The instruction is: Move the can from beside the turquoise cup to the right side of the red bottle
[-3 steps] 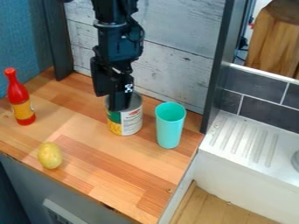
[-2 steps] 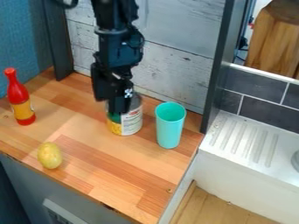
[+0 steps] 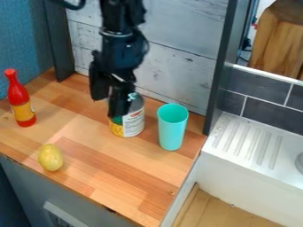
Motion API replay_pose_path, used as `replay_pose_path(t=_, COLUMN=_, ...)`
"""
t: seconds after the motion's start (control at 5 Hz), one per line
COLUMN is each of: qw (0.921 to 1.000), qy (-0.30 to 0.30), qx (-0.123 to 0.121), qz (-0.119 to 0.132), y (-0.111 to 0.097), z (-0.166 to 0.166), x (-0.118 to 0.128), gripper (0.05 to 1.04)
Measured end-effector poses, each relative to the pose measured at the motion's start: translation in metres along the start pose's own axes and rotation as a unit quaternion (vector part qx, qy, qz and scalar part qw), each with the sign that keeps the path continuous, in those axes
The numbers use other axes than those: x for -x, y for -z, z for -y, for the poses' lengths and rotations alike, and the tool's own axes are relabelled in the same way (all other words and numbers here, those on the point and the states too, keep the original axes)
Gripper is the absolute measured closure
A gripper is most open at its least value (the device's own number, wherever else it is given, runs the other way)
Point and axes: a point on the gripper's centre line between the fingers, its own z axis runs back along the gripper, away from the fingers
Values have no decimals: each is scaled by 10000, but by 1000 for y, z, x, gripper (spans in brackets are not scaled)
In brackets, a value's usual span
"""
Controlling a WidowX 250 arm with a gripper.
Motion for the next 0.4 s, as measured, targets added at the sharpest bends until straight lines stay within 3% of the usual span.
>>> replay_pose_path(t=0.4, qw=9985, qy=-389, qx=-304, qz=-225, y=10, z=-11, x=-13, gripper=82)
